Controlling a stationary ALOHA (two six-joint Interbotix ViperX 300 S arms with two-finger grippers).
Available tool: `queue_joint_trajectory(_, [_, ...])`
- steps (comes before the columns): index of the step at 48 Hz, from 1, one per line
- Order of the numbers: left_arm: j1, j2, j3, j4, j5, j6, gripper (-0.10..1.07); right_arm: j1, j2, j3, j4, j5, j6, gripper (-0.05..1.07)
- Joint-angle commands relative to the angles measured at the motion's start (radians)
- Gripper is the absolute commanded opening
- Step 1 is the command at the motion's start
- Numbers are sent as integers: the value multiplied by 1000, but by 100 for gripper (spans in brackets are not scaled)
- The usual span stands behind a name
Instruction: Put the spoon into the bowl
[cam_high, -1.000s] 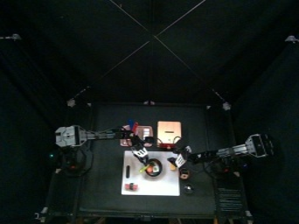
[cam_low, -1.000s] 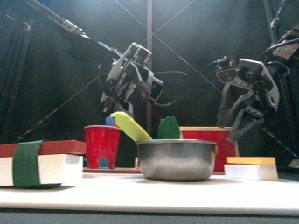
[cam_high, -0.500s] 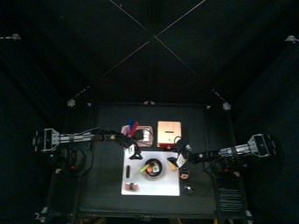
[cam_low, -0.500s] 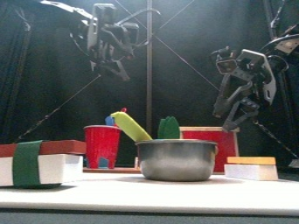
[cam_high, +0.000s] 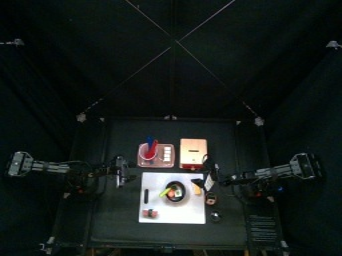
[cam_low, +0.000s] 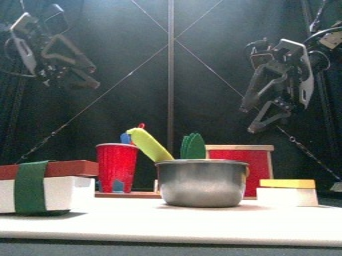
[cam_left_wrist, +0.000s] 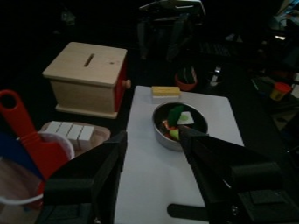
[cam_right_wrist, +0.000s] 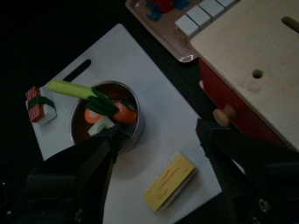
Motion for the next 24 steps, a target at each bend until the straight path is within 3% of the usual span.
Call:
queue_joint_trajectory(1, [-8,-29,17,-9,-14,2,86,5,-14,-32,-12,-5,-3,98])
queue_joint_trajectory(24, [-8,-14,11,17,34,9,86,0,-5,-41,-29,2,0,98])
